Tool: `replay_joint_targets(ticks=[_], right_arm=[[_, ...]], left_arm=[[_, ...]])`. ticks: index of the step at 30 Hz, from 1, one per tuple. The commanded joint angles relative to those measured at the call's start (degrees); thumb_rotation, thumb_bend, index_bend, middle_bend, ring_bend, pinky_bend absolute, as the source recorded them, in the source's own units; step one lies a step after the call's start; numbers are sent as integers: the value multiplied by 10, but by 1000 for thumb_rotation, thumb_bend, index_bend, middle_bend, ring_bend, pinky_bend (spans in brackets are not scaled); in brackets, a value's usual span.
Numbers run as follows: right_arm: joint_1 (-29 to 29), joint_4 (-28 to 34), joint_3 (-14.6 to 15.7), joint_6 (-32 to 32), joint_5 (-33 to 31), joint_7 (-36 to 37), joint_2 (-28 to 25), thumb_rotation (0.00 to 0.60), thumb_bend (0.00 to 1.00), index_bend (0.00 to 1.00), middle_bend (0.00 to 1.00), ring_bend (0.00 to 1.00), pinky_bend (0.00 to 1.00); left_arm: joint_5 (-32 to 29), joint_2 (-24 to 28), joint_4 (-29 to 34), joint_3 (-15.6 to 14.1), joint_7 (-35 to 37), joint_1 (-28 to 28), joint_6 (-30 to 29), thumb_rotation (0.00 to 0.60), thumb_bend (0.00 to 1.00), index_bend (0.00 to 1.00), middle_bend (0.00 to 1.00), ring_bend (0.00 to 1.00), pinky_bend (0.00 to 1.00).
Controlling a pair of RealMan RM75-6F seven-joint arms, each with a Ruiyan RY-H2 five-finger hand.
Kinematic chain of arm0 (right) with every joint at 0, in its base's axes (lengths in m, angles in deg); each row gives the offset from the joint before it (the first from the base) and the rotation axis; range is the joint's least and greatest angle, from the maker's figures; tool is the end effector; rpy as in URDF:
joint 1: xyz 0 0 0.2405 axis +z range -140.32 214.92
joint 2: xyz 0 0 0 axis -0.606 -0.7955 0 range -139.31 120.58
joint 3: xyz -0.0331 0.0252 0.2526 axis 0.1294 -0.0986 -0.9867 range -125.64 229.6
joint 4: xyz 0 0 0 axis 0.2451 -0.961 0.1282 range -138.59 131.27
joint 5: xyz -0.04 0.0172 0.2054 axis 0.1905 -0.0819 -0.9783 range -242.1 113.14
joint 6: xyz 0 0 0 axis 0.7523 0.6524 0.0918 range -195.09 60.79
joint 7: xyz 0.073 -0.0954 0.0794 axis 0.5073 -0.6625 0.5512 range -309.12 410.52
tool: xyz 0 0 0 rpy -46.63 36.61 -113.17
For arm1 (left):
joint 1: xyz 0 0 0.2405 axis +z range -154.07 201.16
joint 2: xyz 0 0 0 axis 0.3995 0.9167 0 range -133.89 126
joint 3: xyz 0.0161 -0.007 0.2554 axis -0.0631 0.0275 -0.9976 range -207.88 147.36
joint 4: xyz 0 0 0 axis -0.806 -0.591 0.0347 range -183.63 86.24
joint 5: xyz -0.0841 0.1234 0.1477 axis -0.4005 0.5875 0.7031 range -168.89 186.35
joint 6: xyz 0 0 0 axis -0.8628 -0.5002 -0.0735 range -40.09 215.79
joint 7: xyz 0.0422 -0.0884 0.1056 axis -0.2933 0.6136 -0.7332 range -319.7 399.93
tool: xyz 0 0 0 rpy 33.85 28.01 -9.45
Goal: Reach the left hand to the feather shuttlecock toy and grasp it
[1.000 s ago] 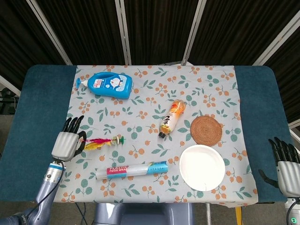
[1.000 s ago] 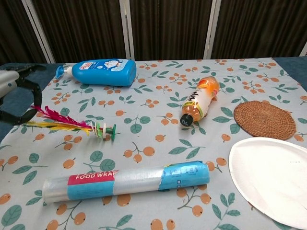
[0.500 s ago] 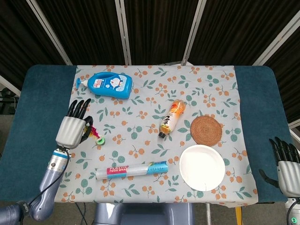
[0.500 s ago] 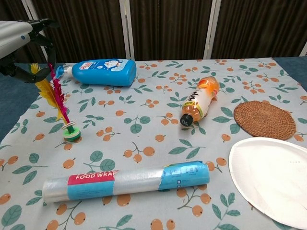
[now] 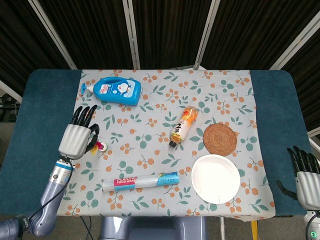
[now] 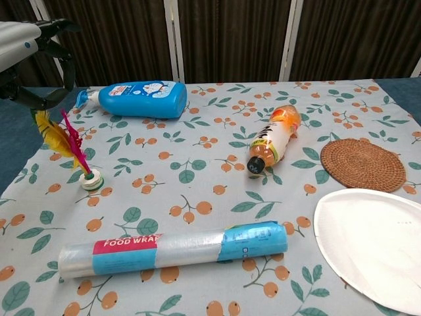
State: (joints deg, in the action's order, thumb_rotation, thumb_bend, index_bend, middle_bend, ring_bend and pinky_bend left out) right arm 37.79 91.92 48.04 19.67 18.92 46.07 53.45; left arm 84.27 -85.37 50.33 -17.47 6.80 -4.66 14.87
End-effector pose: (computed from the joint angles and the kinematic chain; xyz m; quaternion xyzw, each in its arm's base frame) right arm -0.3172 -0.1602 0.1701 0.5665 -0.3916 0.3586 0.6302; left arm -0.1589 0.2968 0.0616 -0.6833 -0.2740 -0.4186 0.5318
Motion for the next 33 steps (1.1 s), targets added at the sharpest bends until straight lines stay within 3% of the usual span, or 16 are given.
replay_joint_targets(ticks=[1, 10, 16, 20, 29, 33], right_arm=[[0, 0, 0, 0, 0, 0, 0, 600, 153, 0, 0, 0, 0], [0, 1, 0, -2, -2, -1, -2, 600, 154, 0, 0, 0, 0], [0, 1, 0, -2, -2, -2, -1, 600, 154, 0, 0, 0, 0], [0, 2, 0, -2, -3, -4, -1, 600, 155, 0, 0, 0, 0], [0, 4, 0, -3, -4, -10, -1, 600, 153, 0, 0, 0, 0], [1, 4, 0, -4, -4, -12, 1, 600, 154, 0, 0, 0, 0]], left_arm=[[1, 0, 2, -1, 3, 0, -3, 600, 552, 556, 0, 0, 0], [30, 22, 36, -9, 46, 16, -36, 600, 534, 481, 0, 0, 0], [57, 62, 62, -29, 97, 47, -67, 600, 335, 262, 0, 0, 0], [69, 92, 73, -49, 116, 70, -81, 600, 255, 202, 0, 0, 0], [133, 149, 28, -127, 135, 149, -142, 600, 253, 142, 0, 0, 0], [137, 155, -6, -147, 150, 180, -163, 600, 244, 119, 0, 0, 0]])
